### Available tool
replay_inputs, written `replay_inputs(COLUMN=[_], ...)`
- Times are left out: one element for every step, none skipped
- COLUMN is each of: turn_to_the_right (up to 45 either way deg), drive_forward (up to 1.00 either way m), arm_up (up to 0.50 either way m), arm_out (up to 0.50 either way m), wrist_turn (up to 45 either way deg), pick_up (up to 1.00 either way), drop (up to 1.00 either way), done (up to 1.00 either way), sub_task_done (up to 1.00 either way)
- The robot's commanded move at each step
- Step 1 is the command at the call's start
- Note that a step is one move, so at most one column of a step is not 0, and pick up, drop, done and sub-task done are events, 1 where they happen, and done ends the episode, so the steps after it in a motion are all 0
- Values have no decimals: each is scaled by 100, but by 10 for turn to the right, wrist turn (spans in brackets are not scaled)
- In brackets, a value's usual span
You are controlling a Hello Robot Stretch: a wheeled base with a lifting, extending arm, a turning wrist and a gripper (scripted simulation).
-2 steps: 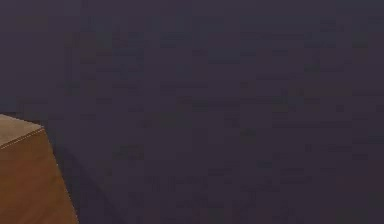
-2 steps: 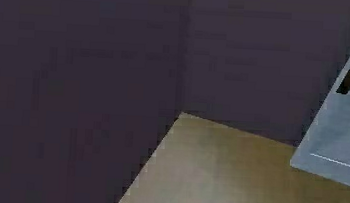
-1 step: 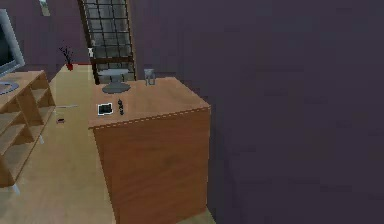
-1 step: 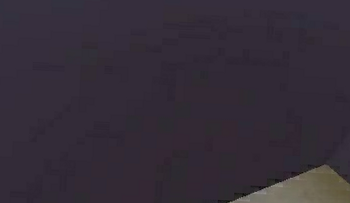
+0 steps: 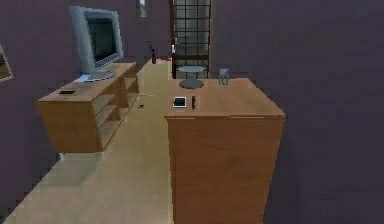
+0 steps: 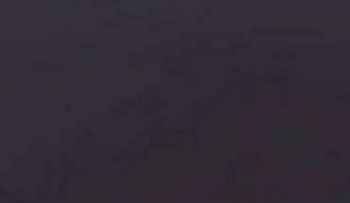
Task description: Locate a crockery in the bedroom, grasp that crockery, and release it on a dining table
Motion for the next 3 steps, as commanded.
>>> replay_inputs(turn_to_the_right=[0, -450, -90], drive_forward=[45, 0, 0], arm_up=[0, 0, 0], arm_out=[0, 0, 0], wrist_turn=[0, 0, 0], pick_up=[0, 0, 0], drop=[0, 0, 0], done=[0, 0, 0], sub_task_done=[0, 0, 0])
